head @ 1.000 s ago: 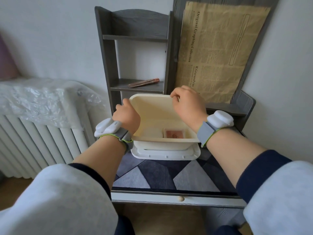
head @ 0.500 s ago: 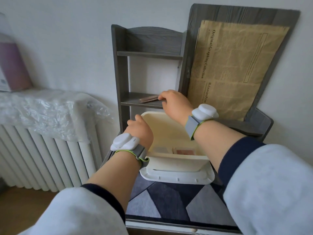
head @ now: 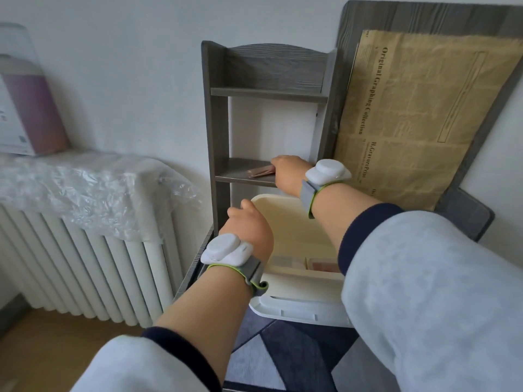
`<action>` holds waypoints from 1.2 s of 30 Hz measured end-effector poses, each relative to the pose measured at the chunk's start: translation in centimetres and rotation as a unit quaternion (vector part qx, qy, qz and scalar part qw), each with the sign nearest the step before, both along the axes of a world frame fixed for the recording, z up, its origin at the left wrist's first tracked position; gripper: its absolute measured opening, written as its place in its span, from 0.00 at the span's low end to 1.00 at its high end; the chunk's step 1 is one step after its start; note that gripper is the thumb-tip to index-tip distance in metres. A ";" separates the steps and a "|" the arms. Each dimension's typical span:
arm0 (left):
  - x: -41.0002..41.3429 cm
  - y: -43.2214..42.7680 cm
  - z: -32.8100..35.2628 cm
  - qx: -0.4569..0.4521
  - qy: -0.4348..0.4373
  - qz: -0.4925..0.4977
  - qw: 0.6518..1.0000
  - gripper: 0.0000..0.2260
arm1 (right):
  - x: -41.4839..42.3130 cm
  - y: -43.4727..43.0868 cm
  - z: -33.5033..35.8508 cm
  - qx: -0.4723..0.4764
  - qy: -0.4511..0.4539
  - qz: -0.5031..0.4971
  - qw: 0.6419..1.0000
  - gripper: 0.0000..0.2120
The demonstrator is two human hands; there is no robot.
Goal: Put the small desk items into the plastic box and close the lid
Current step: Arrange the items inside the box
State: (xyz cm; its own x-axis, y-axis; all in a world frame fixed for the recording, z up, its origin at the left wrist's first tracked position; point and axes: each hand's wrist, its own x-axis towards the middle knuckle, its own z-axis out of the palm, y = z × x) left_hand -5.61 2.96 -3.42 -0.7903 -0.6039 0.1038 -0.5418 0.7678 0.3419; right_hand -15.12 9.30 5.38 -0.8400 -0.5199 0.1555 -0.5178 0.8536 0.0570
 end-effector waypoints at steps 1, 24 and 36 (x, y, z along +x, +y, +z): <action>0.0 0.0 0.0 -0.002 0.002 0.001 1.000 0.14 | -0.1 0.0 -0.1 0.000 0.001 0.002 1.000 0.14; 2.3 0.9 0.4 -0.018 0.045 -0.011 0.999 0.13 | 4.4 4.3 -0.2 -0.237 0.029 0.075 0.968 0.06; 5.3 1.5 0.7 -0.031 0.094 -0.022 0.995 0.12 | 10.2 11.7 -3.6 -0.122 -0.113 0.073 0.983 0.17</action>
State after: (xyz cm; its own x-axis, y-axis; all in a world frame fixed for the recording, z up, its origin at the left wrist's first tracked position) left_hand -0.35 4.49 -2.69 -0.7792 -0.5570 0.2874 -0.4382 0.8120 0.3856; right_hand -4.91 21.00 1.78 -0.7866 -0.6077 0.1092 -0.6117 0.7431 -0.2713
